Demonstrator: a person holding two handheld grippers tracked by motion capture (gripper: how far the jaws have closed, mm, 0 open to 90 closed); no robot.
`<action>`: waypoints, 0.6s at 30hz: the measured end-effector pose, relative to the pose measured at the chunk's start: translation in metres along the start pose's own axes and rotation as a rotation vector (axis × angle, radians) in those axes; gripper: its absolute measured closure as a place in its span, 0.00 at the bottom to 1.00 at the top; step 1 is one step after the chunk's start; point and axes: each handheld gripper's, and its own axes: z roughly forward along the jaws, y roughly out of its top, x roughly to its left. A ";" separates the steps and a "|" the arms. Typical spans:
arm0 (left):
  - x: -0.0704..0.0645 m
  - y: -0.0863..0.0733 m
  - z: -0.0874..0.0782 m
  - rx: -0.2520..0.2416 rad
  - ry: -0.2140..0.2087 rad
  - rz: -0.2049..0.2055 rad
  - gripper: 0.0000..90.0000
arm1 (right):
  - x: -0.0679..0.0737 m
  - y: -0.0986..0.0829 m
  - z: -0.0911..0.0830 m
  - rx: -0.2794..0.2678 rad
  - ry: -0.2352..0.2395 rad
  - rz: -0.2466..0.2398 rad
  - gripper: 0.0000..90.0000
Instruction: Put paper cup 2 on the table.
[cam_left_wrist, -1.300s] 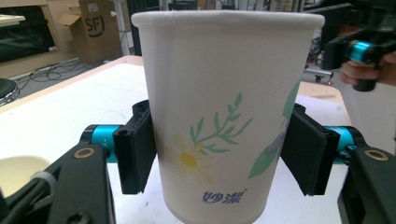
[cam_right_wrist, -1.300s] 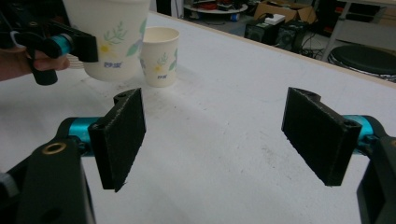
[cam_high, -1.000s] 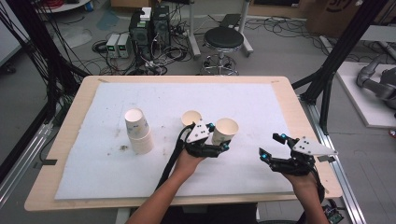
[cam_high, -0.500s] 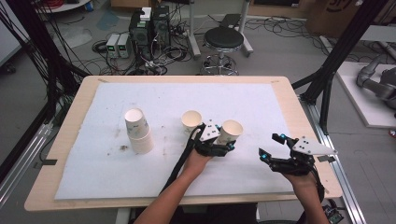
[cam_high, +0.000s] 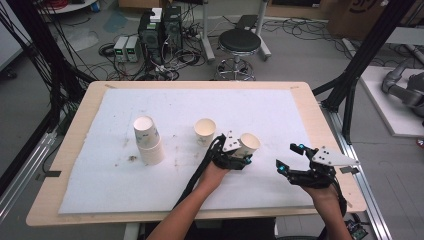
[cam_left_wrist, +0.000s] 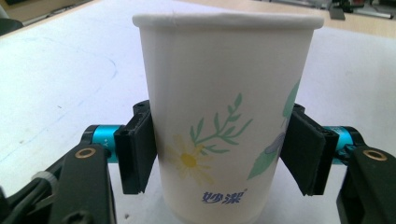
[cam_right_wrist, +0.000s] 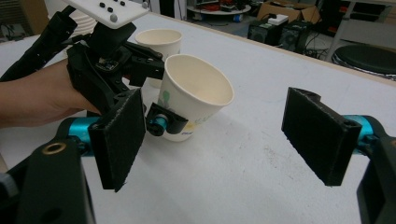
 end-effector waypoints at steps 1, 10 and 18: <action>0.000 0.000 -0.001 0.003 0.001 0.005 0.37 | 0.000 0.000 0.000 0.000 0.000 0.000 0.25; 0.000 -0.005 -0.010 0.026 0.001 -0.012 0.37 | 0.001 0.000 0.000 0.004 0.005 -0.001 0.25; 0.001 -0.008 -0.014 0.041 -0.002 -0.019 0.36 | 0.003 0.000 0.003 0.012 0.014 -0.003 0.25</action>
